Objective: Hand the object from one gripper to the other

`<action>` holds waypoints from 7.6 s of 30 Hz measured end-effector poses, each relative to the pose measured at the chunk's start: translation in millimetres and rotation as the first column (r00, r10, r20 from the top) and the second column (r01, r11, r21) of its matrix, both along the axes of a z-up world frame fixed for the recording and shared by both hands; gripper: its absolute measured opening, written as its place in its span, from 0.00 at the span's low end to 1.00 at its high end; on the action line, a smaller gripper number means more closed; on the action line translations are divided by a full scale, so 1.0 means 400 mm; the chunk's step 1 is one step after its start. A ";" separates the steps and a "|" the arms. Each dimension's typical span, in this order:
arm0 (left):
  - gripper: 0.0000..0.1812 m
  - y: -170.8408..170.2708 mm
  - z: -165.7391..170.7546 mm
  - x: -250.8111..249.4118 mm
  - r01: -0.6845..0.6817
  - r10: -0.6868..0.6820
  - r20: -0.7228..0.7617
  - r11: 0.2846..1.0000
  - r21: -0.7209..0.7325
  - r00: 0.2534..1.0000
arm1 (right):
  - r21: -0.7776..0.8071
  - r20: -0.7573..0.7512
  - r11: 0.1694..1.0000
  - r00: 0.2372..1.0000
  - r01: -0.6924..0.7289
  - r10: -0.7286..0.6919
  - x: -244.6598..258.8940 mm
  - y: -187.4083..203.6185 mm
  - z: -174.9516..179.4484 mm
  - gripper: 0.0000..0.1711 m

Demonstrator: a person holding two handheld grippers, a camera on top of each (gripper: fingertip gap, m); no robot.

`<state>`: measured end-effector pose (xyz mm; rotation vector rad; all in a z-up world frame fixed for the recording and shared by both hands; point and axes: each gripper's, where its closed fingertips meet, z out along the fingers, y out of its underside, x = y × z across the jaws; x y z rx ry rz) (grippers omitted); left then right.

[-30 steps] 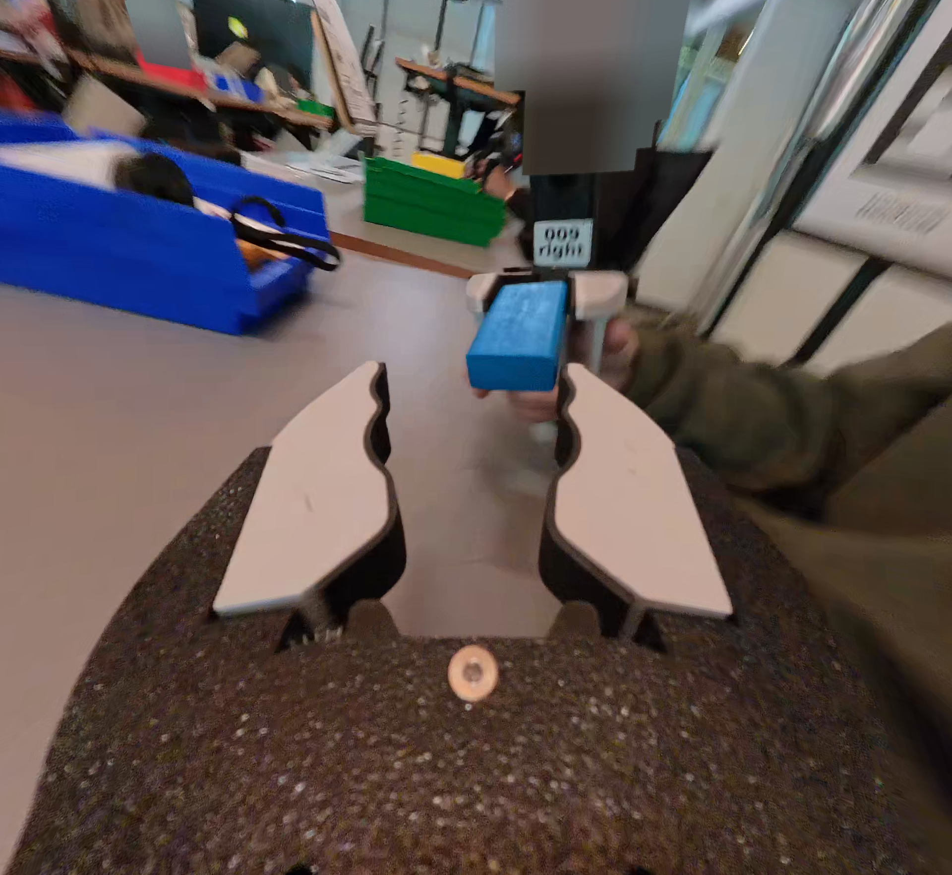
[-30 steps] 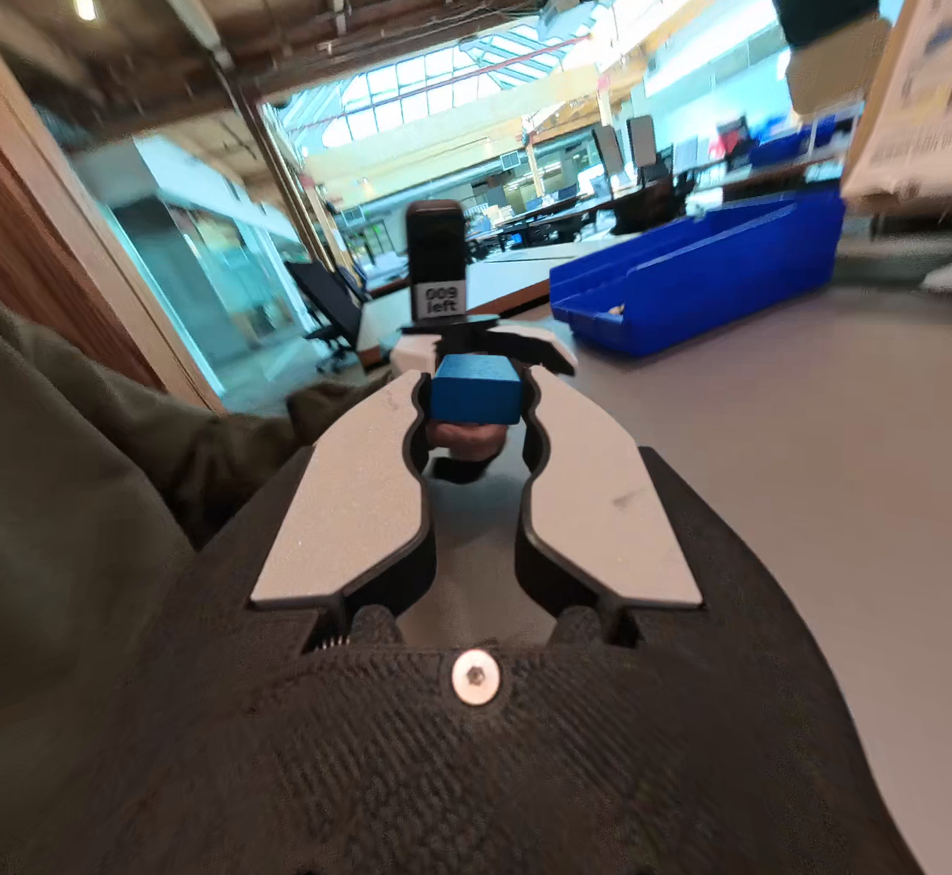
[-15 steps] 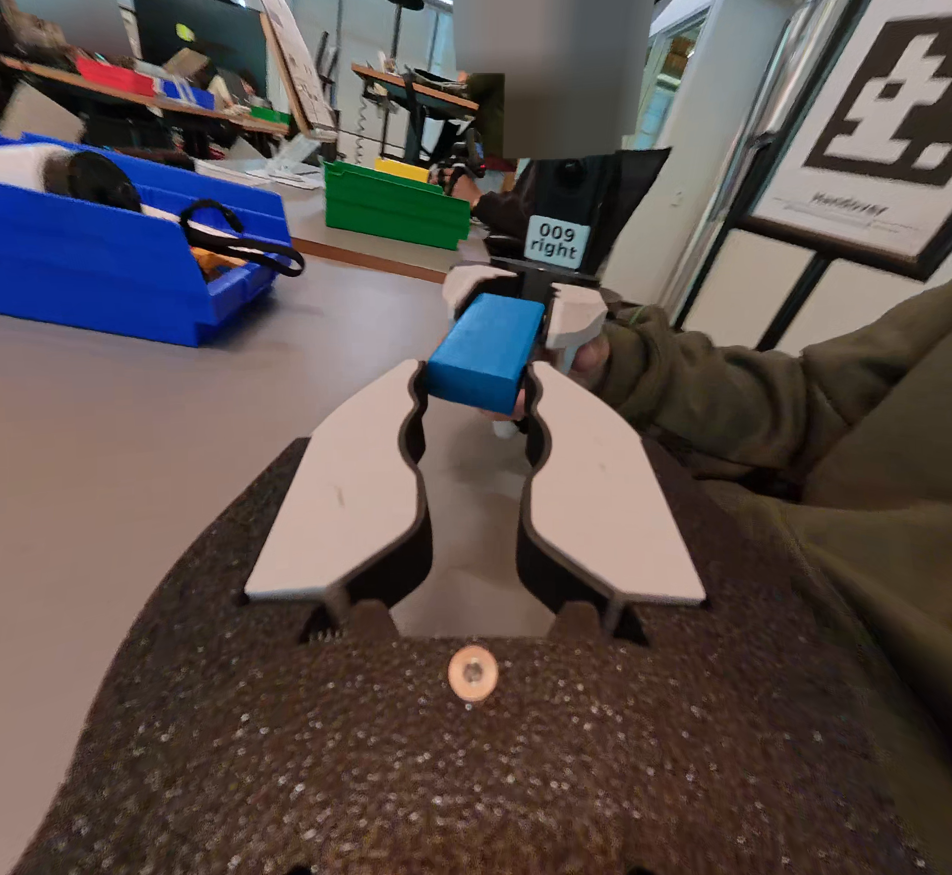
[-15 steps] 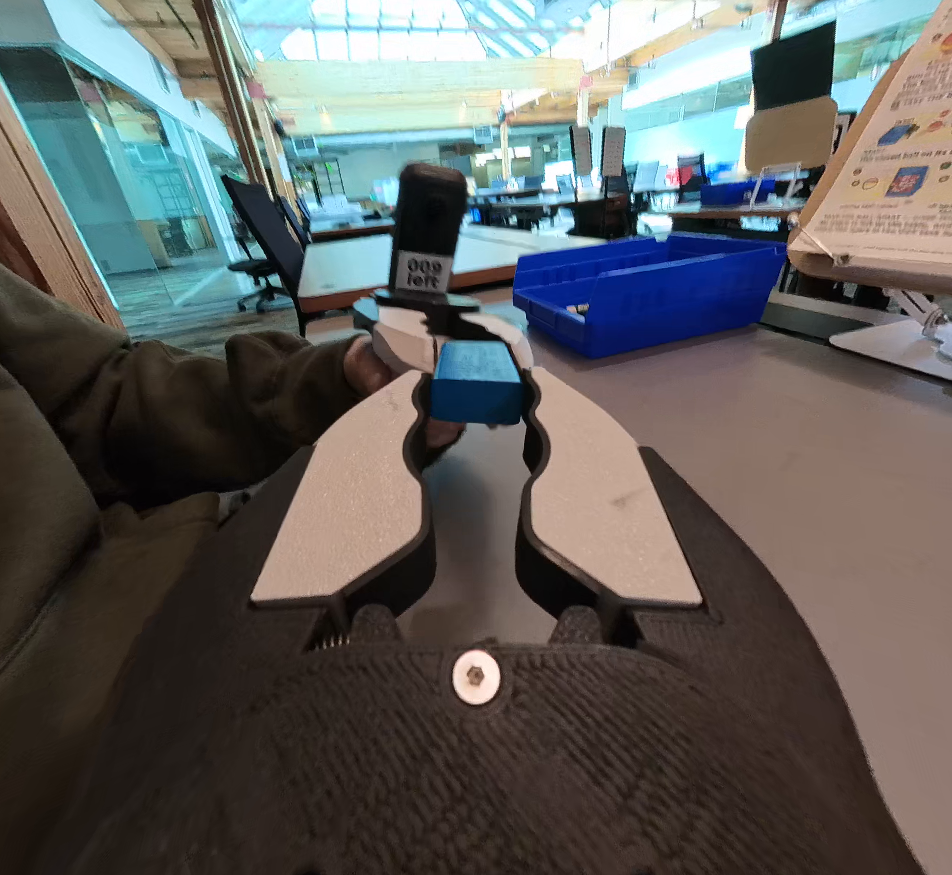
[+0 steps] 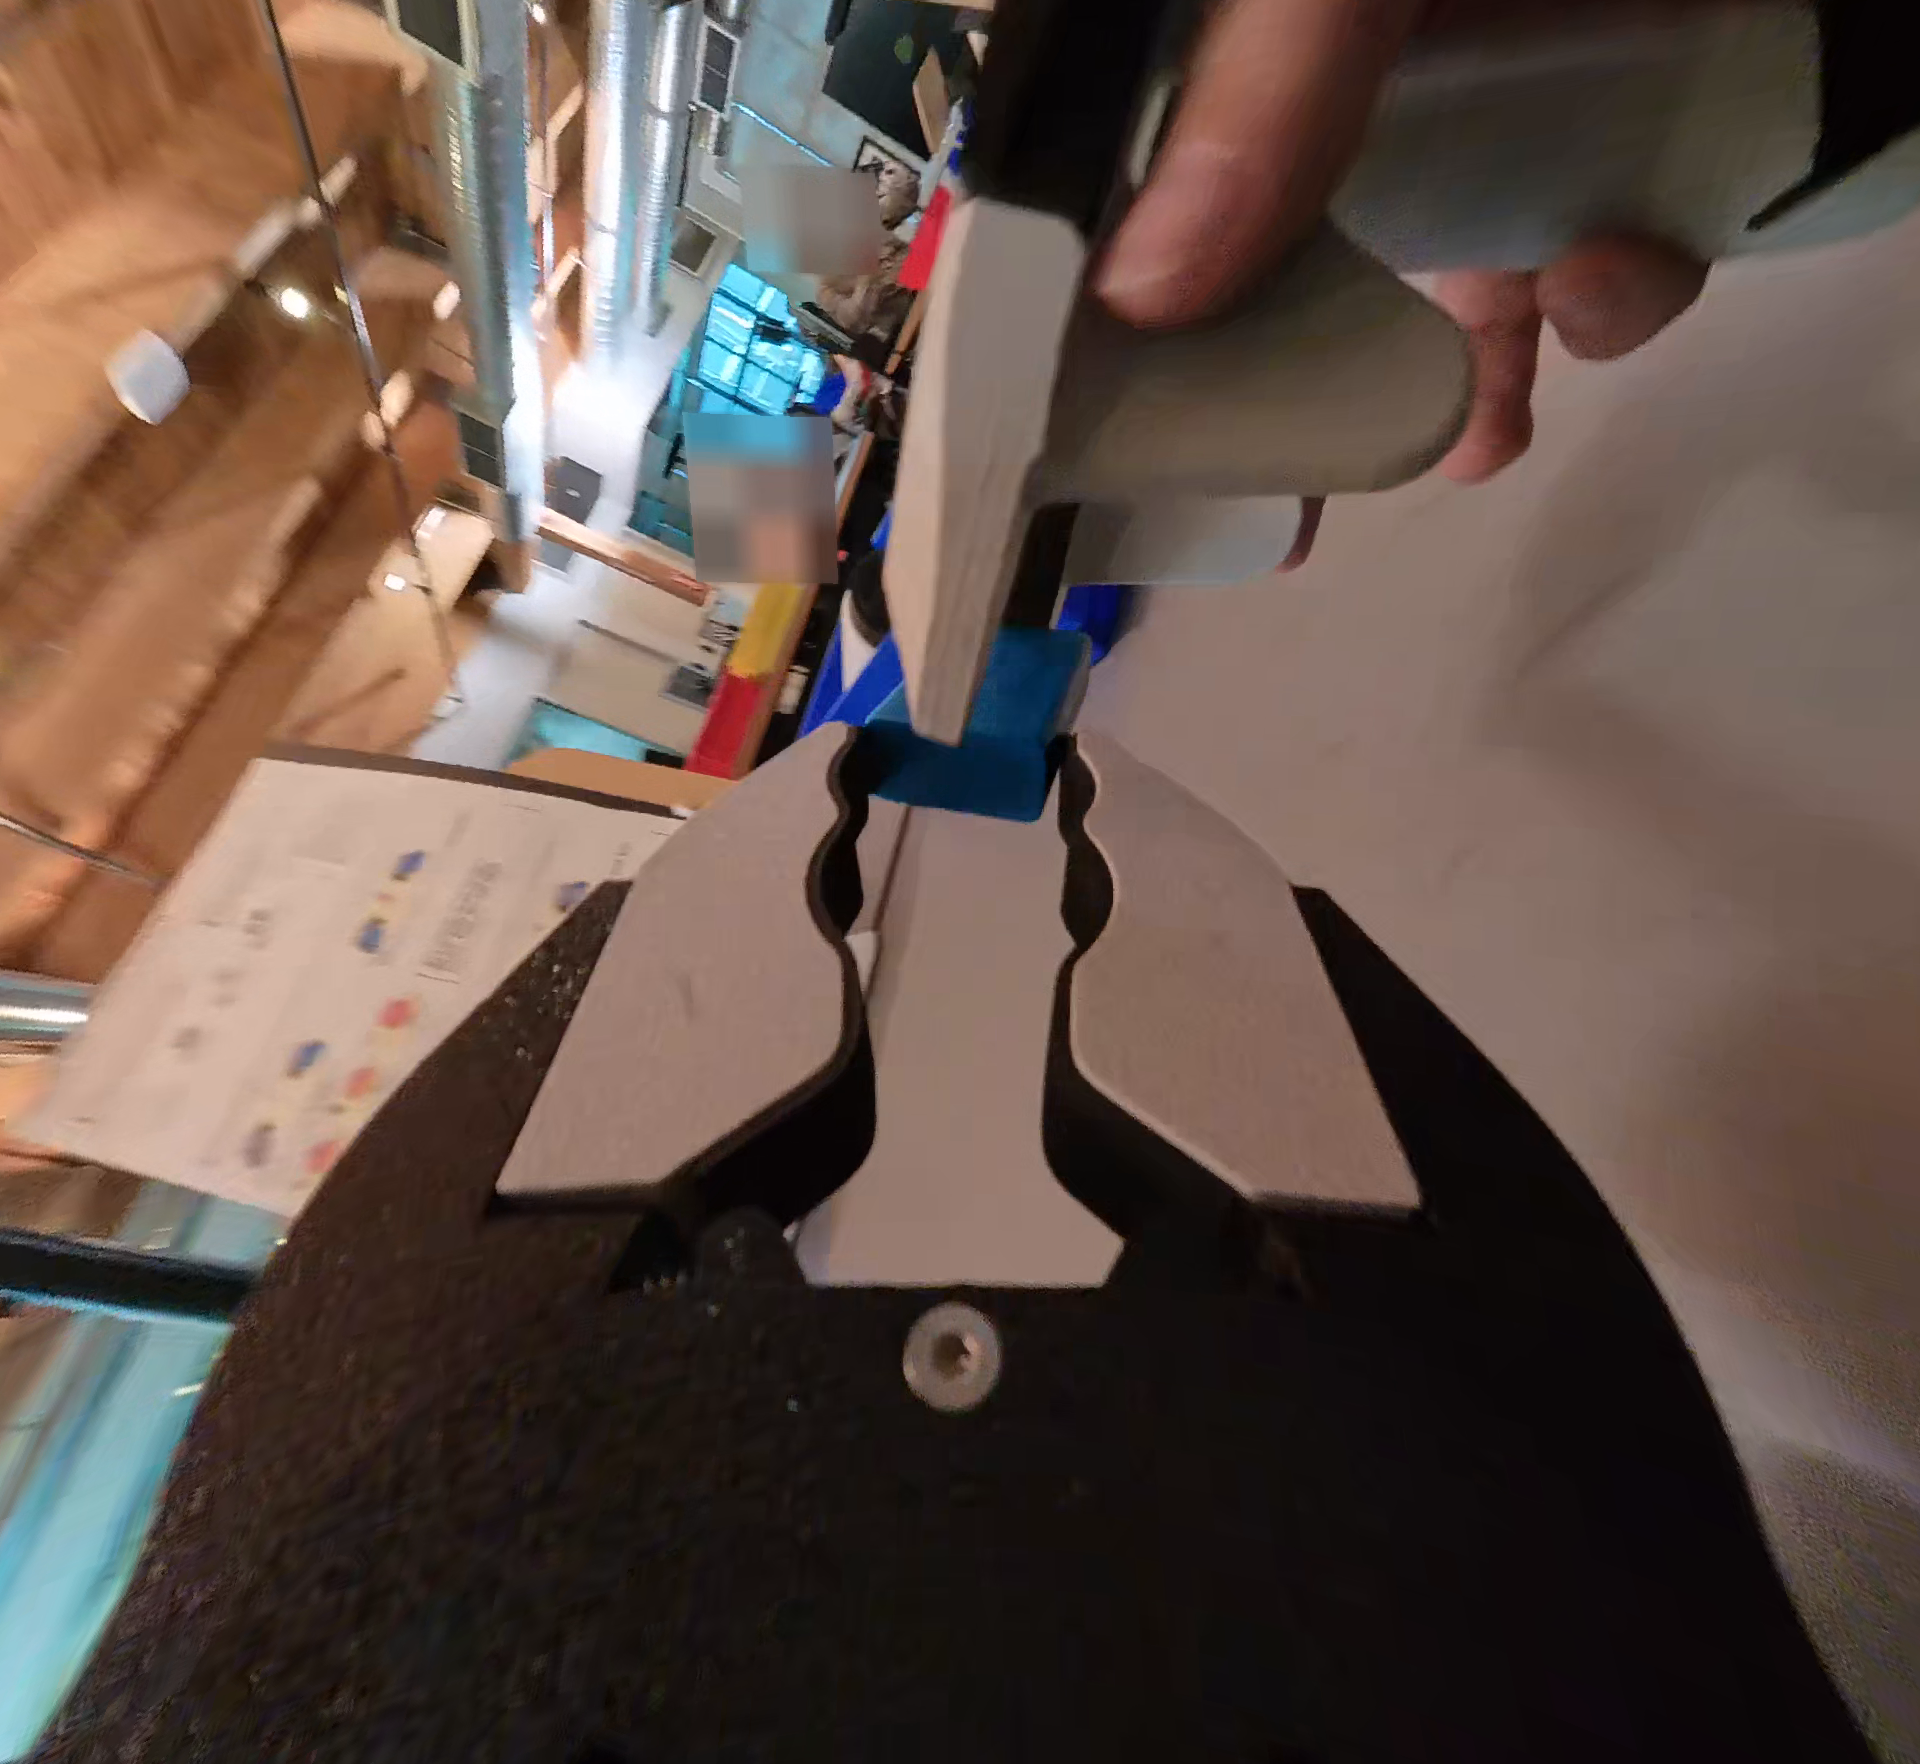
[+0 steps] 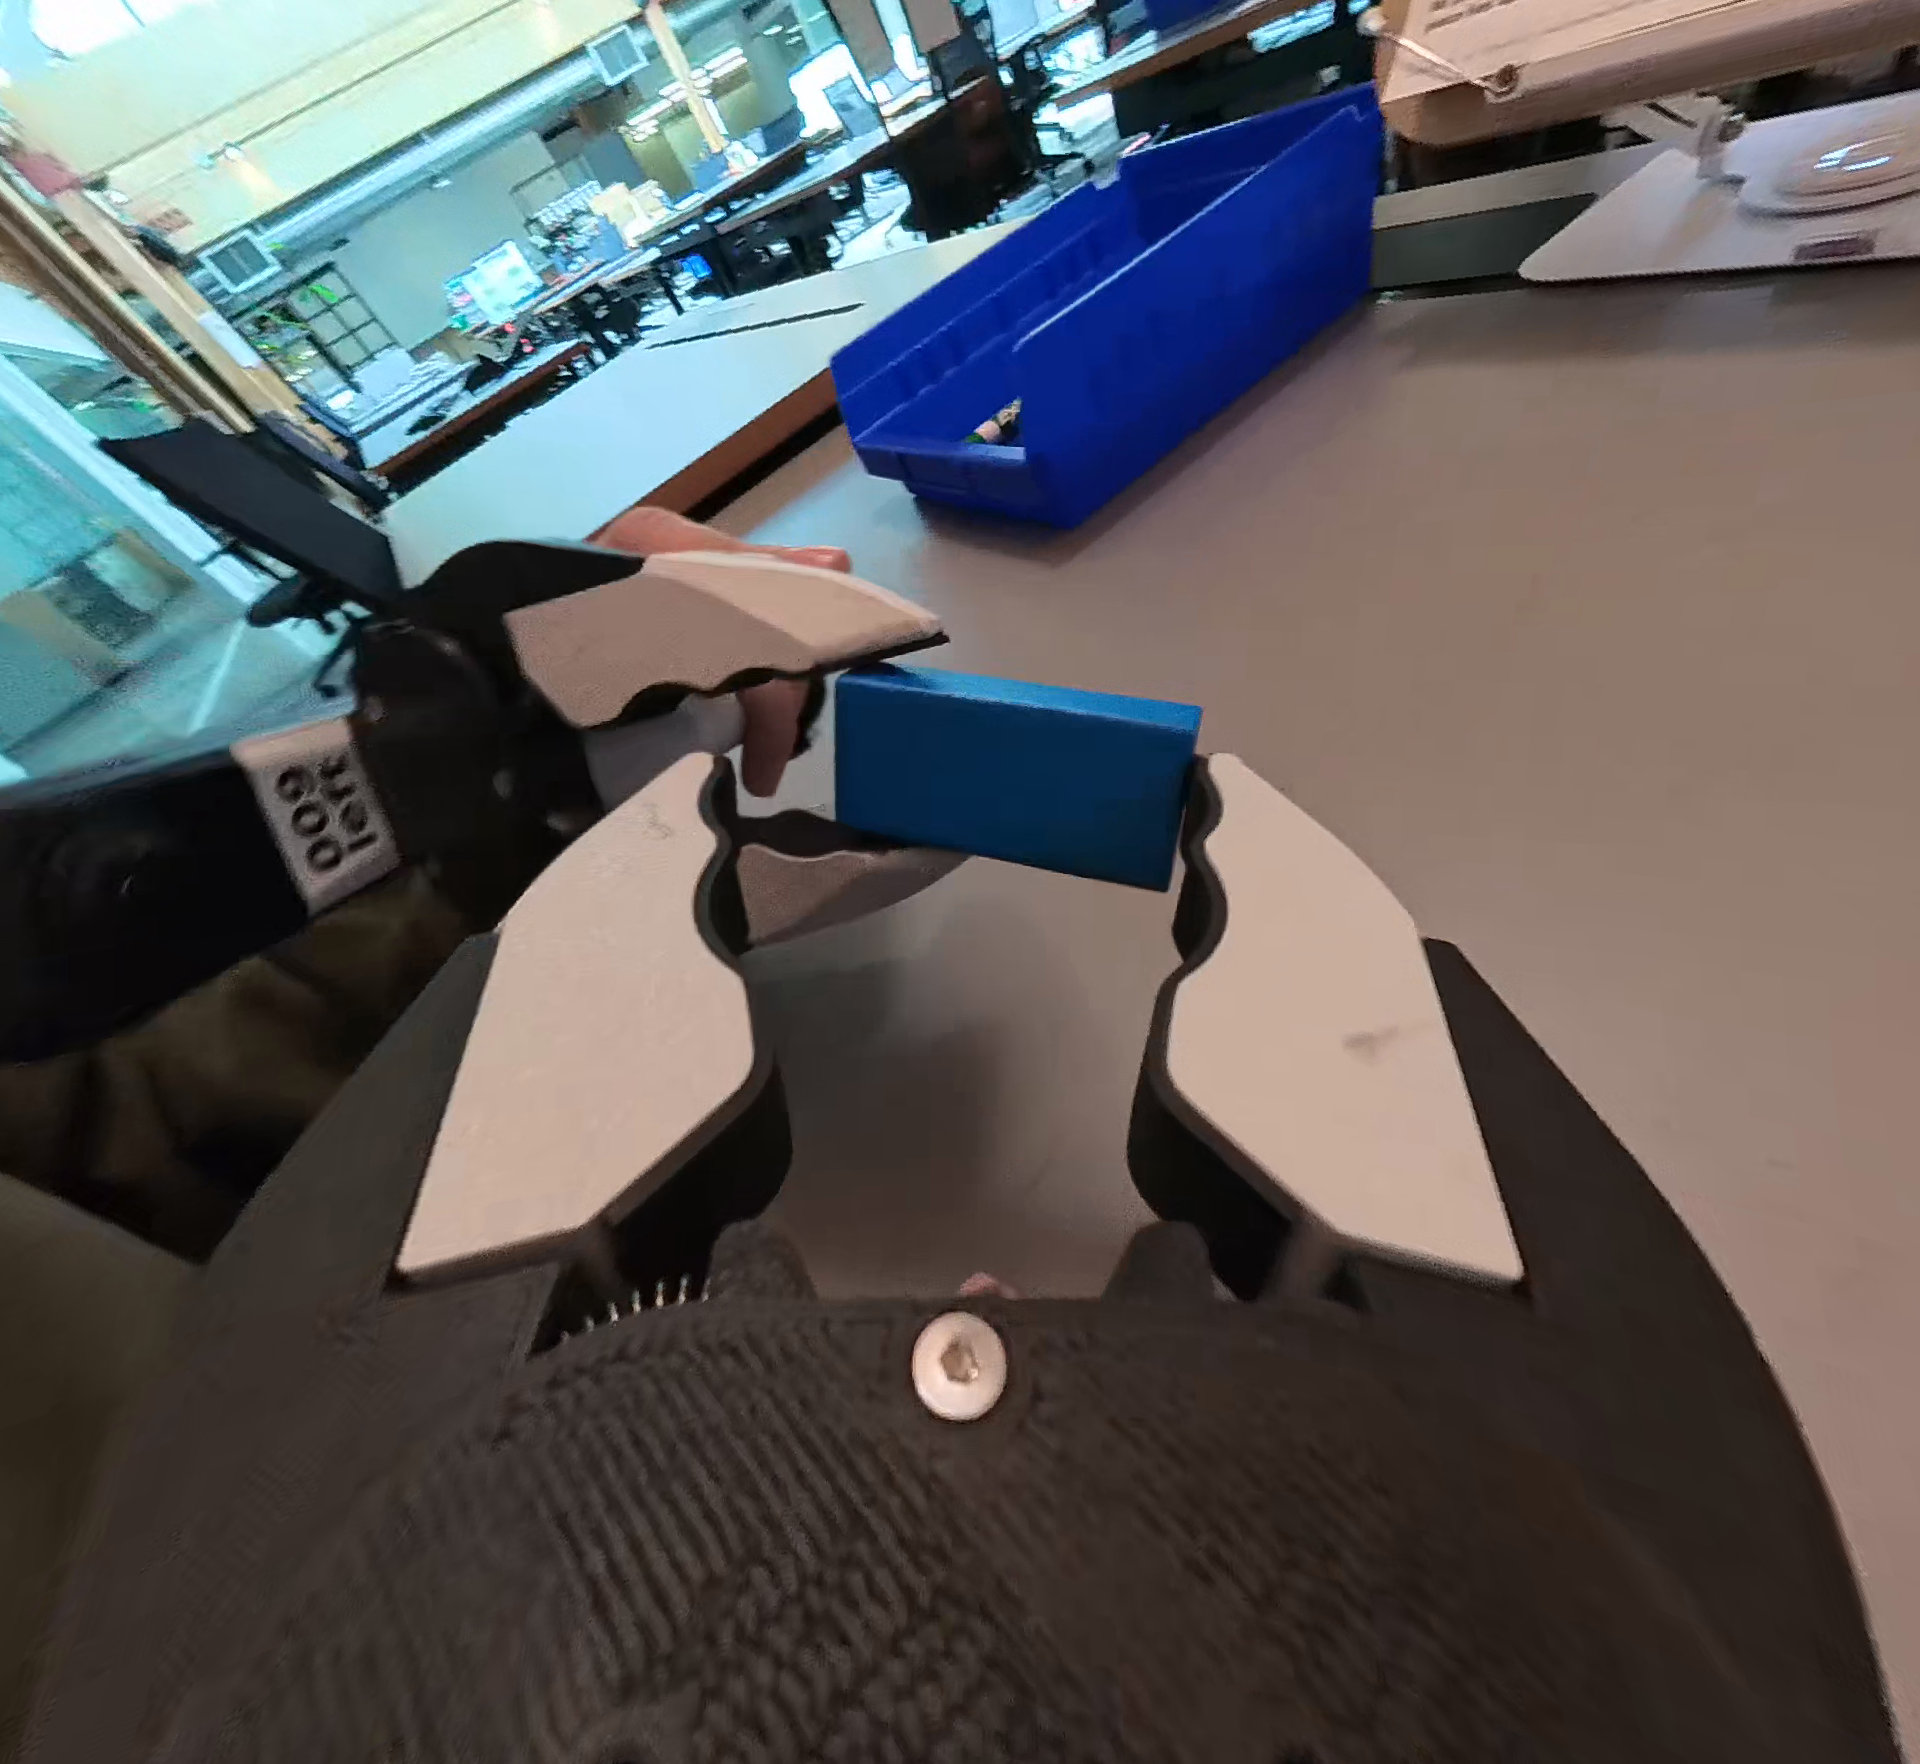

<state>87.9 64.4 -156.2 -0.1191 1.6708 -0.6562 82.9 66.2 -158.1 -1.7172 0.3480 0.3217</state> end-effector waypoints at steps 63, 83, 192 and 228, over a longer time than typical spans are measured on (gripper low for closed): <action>0.18 -0.003 -0.032 0.021 -0.069 -0.275 -0.360 0.703 -0.707 0.892 | 0.065 0.259 0.994 0.961 0.083 -0.098 0.016 -0.002 0.037 0.10; 0.08 -0.040 -0.036 -0.043 0.016 -0.573 -0.432 0.614 -0.789 0.697 | 0.215 0.255 0.965 0.962 -0.149 0.092 -0.002 -0.056 0.089 0.12; 0.34 -0.049 0.135 -0.101 -0.341 -0.919 -0.306 0.212 -0.916 0.249 | 0.121 0.797 0.984 0.603 -0.131 -0.018 -0.094 0.002 0.160 0.41; 0.13 0.022 -0.064 0.019 -0.438 -0.330 -0.724 0.622 -0.649 0.605 | -0.308 0.949 0.918 0.145 0.248 0.279 0.053 0.040 -0.070 0.33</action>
